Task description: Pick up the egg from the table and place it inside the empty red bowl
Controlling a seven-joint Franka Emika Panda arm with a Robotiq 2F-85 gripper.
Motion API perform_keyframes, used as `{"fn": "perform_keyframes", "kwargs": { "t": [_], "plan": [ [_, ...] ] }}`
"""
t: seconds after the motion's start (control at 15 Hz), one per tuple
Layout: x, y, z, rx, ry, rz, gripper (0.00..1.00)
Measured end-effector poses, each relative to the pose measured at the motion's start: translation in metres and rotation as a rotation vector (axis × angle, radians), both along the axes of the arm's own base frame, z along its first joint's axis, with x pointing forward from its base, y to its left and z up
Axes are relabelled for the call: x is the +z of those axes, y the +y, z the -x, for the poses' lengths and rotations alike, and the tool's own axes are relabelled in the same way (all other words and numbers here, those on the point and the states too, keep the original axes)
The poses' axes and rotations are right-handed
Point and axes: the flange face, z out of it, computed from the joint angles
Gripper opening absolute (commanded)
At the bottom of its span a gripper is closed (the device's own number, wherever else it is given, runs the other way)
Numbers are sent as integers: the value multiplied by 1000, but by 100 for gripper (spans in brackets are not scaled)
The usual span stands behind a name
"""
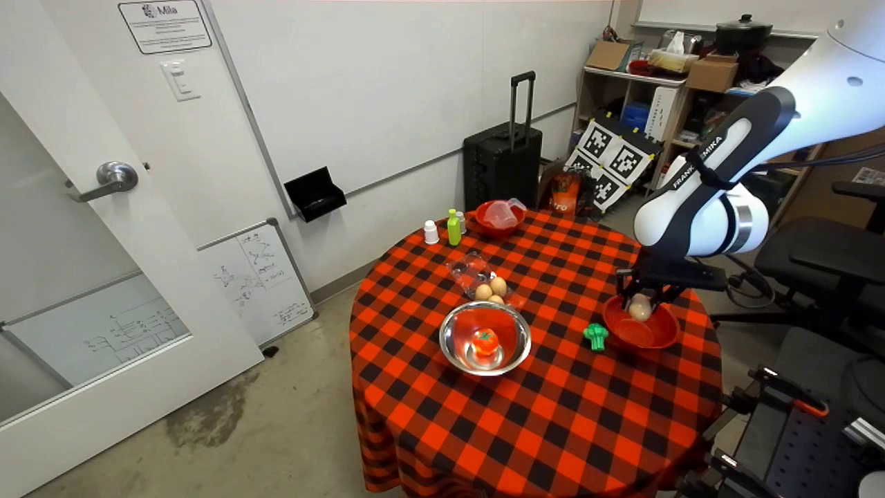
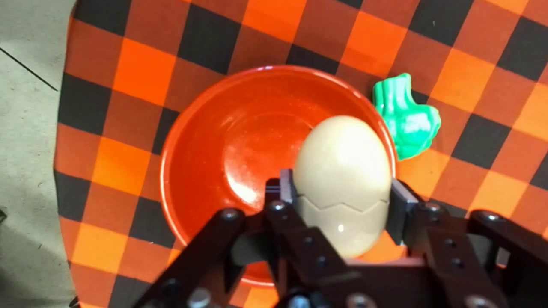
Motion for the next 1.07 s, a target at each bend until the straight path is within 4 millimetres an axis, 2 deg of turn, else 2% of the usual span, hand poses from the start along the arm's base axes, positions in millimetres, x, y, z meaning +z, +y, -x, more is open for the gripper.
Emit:
{"fn": "perform_keyframes", "kwargs": {
  "t": [0.2,0.4,0.8,1.07],
  "plan": [
    [-1,-30,-2,-21,18,-21,23],
    [-14,-48,-5,-26,50,-50,23],
    [-51,-59,-12,-32,109,-84,23],
    [-67,-59,-17,-34,122,-97,23]
  ]
}}
